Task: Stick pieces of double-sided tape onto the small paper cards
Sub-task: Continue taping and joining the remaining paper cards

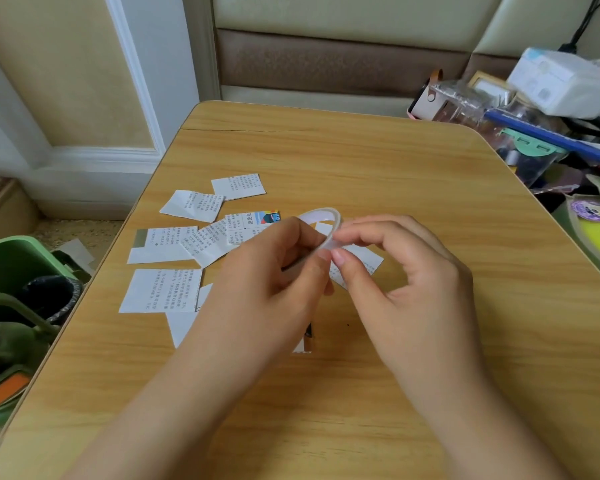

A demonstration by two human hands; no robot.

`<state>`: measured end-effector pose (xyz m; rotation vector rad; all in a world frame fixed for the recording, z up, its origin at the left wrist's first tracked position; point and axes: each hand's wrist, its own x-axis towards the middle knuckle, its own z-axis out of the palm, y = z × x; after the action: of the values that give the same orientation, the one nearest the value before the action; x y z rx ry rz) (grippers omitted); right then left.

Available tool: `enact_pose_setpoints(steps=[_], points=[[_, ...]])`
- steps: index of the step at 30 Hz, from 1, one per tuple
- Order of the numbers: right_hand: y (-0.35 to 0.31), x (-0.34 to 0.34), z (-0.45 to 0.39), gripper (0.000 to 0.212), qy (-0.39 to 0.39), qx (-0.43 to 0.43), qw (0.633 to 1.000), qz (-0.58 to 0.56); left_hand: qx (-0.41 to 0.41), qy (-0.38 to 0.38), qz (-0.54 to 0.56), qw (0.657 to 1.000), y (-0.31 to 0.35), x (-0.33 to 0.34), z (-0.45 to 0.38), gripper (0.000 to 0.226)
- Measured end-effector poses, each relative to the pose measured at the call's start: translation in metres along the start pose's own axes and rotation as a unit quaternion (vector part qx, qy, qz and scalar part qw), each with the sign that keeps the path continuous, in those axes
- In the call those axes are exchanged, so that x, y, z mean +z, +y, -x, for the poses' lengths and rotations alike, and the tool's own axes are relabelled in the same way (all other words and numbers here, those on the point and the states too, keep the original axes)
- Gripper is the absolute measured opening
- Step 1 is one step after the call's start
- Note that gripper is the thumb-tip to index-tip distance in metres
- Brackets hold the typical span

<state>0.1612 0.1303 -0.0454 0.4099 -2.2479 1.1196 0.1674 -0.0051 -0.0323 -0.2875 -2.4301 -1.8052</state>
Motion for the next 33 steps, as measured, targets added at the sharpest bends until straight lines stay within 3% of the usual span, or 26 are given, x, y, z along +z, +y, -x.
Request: enact_pose_setpoints(steps=[11,20,33], points=[[0.004,-0.003,-0.004,0.002,-0.04,-0.062,0.996,0.046,0.026,0.012,-0.052,0.998,-0.003,0.0,-0.001,0.018],[0.001,-0.012,-0.008,0.004,-0.073,-0.123,0.989,0.024,-0.023,-0.021,0.088,0.996,0.003,-0.003,-0.003,0.02],[0.006,-0.01,-0.006,0.011,-0.125,-0.144,0.98,0.058,-0.054,-0.043,0.103,0.992,-0.001,-0.004,-0.005,0.014]])
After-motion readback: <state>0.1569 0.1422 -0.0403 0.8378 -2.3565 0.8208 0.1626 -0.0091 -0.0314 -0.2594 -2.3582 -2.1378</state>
